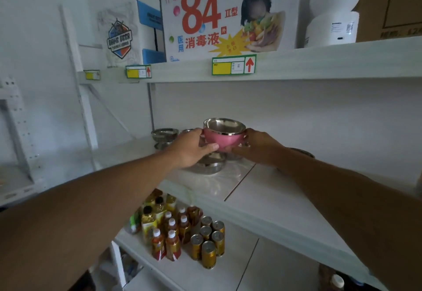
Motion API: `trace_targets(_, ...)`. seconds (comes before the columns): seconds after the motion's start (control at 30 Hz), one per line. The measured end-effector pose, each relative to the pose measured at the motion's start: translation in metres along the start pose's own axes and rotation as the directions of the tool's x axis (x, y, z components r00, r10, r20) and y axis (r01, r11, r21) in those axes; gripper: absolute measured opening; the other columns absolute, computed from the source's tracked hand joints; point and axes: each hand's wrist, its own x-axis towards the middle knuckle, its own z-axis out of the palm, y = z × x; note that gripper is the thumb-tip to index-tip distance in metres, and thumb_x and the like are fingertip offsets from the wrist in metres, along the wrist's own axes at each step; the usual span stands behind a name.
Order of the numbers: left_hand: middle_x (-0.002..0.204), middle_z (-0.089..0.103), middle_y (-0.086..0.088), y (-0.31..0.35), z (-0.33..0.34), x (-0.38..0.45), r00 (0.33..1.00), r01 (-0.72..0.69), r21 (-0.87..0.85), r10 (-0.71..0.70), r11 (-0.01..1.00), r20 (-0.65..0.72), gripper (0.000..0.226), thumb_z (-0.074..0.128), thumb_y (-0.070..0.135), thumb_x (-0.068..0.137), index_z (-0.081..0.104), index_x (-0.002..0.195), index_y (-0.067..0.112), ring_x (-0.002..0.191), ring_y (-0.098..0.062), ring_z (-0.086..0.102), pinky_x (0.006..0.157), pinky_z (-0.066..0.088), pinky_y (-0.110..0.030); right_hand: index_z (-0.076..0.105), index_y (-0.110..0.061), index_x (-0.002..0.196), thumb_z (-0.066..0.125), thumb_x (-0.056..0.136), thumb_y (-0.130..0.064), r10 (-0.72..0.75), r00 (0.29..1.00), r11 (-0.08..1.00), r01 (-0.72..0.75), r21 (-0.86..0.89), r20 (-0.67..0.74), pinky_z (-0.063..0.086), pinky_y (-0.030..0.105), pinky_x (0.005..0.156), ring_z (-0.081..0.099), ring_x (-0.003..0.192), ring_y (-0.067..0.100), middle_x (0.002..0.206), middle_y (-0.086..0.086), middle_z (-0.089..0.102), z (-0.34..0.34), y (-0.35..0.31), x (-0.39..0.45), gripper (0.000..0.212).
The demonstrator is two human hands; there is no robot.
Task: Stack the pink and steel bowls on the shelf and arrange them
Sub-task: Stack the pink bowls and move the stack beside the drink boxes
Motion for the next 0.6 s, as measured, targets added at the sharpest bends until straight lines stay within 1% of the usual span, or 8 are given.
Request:
trace_targets(0.07,0.128,0.077,0.008,-0.014,-0.019,-0.01,0.999,0.046,0.014,-0.045,0.999,-0.023,0.054,0.072,0.056,0.1,0.065,0.142,0.023,0.112,-0.013,0.07,0.099,0.056,-0.039,0.06,-0.033,0.136,0.071,0.064,-0.087,-0.029,0.998,0.998,0.026,0.055,0.057,0.048,0.02,0.078,0.067,0.107,0.01,0.117,-0.015,0.069,0.013,-0.018,0.013,0.091)
trace_targets(0.13,0.115,0.075,0.017,-0.03,-0.035,-0.022,0.996,0.088,0.005,-0.088,0.996,-0.034,0.046,0.074,0.053,0.1,0.068,0.138,0.027,0.109,-0.009,0.071,0.099,0.056,-0.036,0.058,-0.033,0.139,0.075,0.07,-0.08,-0.068,0.991,0.996,0.061,0.07,0.112,0.05,0.023,0.082,0.066,0.111,0.015,0.12,-0.012,0.068,0.03,-0.034,0.027,0.085)
trace_targets(0.2,0.111,0.074,0.019,-0.046,-0.047,-0.033,0.992,0.12,0.012,-0.119,0.993,-0.043,0.035,0.075,0.049,0.1,0.067,0.131,0.034,0.111,-0.011,0.073,0.102,0.057,-0.037,0.058,-0.033,0.14,0.077,0.073,-0.076,-0.109,0.982,0.99,0.093,0.104,0.152,0.049,0.023,0.079,0.065,0.109,0.016,0.118,-0.012,0.066,0.047,-0.05,0.037,0.082)
trace_targets(0.3,0.125,0.075,0.006,-0.068,-0.063,-0.045,0.984,0.173,0.02,-0.171,0.985,-0.049,0.047,0.074,0.05,0.101,0.065,0.141,0.025,0.117,-0.017,0.071,0.103,0.055,-0.036,0.057,-0.031,0.142,0.077,0.081,-0.066,-0.178,0.966,0.977,0.15,0.154,0.189,0.047,0.022,0.076,0.065,0.108,0.016,0.121,-0.007,0.068,0.071,-0.069,0.053,0.074)
trace_targets(0.37,0.132,0.074,0.001,-0.083,-0.072,-0.047,0.978,0.202,0.04,-0.2,0.979,-0.052,0.055,0.072,0.051,0.102,0.063,0.146,0.02,0.119,-0.018,0.069,0.101,0.052,-0.033,0.059,-0.03,0.141,0.076,0.084,-0.063,-0.213,0.956,0.97,0.181,0.165,0.2,0.043,0.016,0.071,0.066,0.107,0.015,0.118,-0.007,0.069,0.085,-0.079,0.063,0.068)
trace_targets(0.47,0.143,0.07,-0.004,-0.107,-0.081,-0.04,0.974,0.227,0.056,-0.225,0.972,-0.039,0.062,0.071,0.053,0.102,0.06,0.151,0.016,0.129,-0.022,0.066,0.113,0.052,-0.042,0.062,-0.028,0.135,0.073,0.083,-0.068,-0.212,0.957,0.974,0.19,0.125,0.196,0.045,0.023,0.079,0.064,0.105,0.016,0.115,-0.006,0.071,0.103,-0.089,0.084,0.067)
trace_targets(0.53,0.148,0.068,-0.005,-0.126,-0.085,-0.03,0.977,0.215,0.05,-0.214,0.975,-0.027,0.064,0.07,0.054,0.102,0.058,0.153,0.017,0.133,-0.023,0.065,0.116,0.05,-0.045,0.063,-0.029,0.132,0.072,0.079,-0.074,-0.203,0.96,0.978,0.187,0.095,0.192,0.045,0.026,0.082,0.065,0.103,0.015,0.112,-0.006,0.072,0.115,-0.092,0.1,0.07)
trace_targets(0.6,0.15,0.066,-0.004,-0.146,-0.087,-0.018,0.982,0.191,0.036,-0.191,0.981,-0.013,0.064,0.069,0.054,0.103,0.057,0.154,0.018,0.137,-0.023,0.062,0.117,0.049,-0.044,0.062,-0.037,0.125,0.073,0.075,-0.077,-0.16,0.969,0.985,0.145,0.091,0.19,0.046,0.024,0.08,0.063,0.097,0.006,0.102,-0.018,0.069,0.124,-0.095,0.113,0.065)
